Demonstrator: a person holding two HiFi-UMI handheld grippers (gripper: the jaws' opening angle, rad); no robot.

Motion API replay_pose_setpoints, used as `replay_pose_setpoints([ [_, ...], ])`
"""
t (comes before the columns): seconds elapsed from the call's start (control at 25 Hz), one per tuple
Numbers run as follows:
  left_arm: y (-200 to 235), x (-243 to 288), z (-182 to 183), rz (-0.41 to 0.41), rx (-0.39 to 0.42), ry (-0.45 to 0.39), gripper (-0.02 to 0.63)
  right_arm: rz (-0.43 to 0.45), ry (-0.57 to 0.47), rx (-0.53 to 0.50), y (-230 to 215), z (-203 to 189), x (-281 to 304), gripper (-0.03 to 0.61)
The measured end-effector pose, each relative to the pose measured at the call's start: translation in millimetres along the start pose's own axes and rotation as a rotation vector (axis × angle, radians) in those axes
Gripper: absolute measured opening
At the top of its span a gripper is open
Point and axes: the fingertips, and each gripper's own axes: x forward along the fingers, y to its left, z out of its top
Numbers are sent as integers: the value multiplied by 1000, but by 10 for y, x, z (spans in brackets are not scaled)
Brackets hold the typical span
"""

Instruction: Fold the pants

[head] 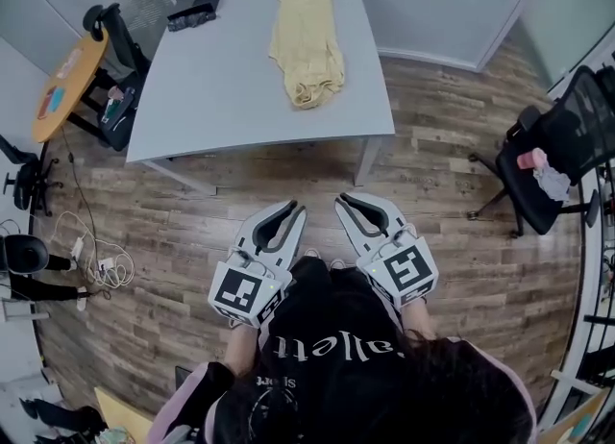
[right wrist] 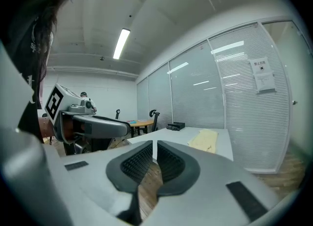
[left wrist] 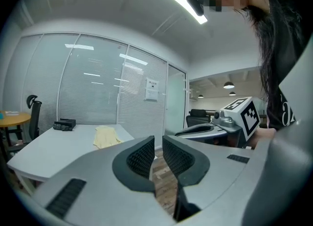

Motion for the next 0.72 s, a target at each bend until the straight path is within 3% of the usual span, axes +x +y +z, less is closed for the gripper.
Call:
replay_pose_setpoints([
  [0.52, 269, -117, -84, 96, -2, 34, 69, 72, 14, 42, -6, -79, 341, 41],
  [0.72, 503, -2, -107, 93, -16, 34, 69, 76, 30, 38, -77, -62, 596, 41],
])
